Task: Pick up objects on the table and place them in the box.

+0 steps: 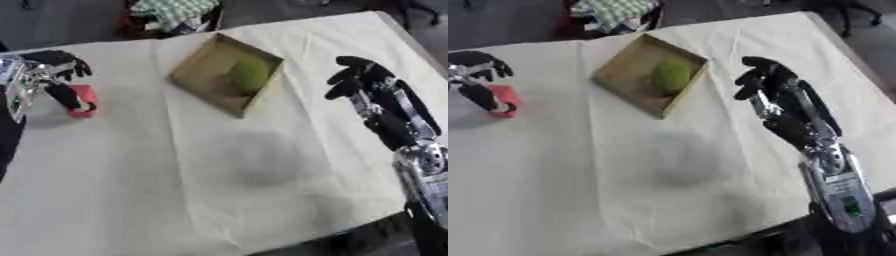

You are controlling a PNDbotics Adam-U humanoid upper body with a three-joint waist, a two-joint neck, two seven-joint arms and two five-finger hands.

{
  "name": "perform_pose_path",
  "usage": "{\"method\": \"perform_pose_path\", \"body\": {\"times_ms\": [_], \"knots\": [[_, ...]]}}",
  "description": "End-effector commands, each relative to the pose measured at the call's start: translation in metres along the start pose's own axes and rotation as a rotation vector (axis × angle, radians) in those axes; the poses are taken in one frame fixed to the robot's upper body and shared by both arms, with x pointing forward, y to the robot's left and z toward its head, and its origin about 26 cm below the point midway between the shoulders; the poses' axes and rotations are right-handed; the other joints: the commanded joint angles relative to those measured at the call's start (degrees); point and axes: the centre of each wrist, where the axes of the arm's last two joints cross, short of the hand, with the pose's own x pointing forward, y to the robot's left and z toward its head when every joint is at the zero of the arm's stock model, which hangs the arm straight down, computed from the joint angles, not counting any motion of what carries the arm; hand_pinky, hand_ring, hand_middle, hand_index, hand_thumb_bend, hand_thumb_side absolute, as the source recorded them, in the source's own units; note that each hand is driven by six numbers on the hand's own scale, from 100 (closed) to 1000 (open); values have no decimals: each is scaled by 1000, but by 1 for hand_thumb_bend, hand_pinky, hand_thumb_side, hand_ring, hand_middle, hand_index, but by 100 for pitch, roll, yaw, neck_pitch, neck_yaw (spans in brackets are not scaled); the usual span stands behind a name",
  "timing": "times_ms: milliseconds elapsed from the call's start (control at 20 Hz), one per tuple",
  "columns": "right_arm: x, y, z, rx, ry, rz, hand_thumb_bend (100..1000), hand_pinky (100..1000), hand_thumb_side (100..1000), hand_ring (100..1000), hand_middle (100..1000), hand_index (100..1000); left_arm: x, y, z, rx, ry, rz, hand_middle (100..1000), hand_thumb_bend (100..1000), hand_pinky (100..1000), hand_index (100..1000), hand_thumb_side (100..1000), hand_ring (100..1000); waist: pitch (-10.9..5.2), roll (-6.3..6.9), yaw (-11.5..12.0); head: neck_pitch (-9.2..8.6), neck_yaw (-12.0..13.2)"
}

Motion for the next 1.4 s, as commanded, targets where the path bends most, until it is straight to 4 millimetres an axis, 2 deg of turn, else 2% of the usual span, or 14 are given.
{"method": "perform_pose_path", "body": {"times_ms": [50, 400, 650, 850, 1000, 1050, 1200, 1400], "knots": [[5, -7, -2, 1, -12, 31, 100, 622, 550, 567, 601, 846, -17, 12, 9, 2, 31, 1, 769, 474, 772, 876, 306, 743, -77, -11, 11, 28, -20], [4, -8, -2, 1, -11, 32, 100, 622, 550, 566, 601, 846, -21, 12, 10, -52, 12, 2, 786, 532, 778, 887, 357, 751, -84, -13, 27, 28, -30], [4, -8, -1, 0, -8, 35, 100, 622, 551, 566, 601, 846, -25, 14, 12, -93, 8, -10, 786, 525, 777, 888, 338, 750, -95, -1, 37, 28, -45], [3, -8, -1, 1, -5, 36, 100, 622, 552, 566, 601, 846, -28, 18, 15, -109, 19, -30, 754, 417, 762, 867, 208, 717, -109, 21, 54, 28, -58], [3, -8, -1, 1, -3, 36, 100, 622, 552, 566, 601, 846, -29, 17, 15, -111, 32, -39, 673, 292, 729, 812, 100, 645, -113, 27, 49, 28, -69], [3, -8, -1, 1, -4, 36, 100, 622, 552, 566, 601, 846, -28, 17, 15, -108, 35, -42, 653, 279, 722, 799, 100, 629, -113, 26, 45, 28, -70], [3, -8, -1, 1, -3, 37, 100, 622, 553, 567, 601, 846, -27, 17, 15, -79, 33, -35, 520, 191, 653, 684, 100, 523, -112, 20, 37, 28, -78], [3, -8, -1, 1, -3, 36, 100, 622, 554, 566, 601, 846, -22, 23, 17, 35, -6, 31, 489, 118, 625, 654, 100, 498, -109, 11, 31, 28, -88]]}}
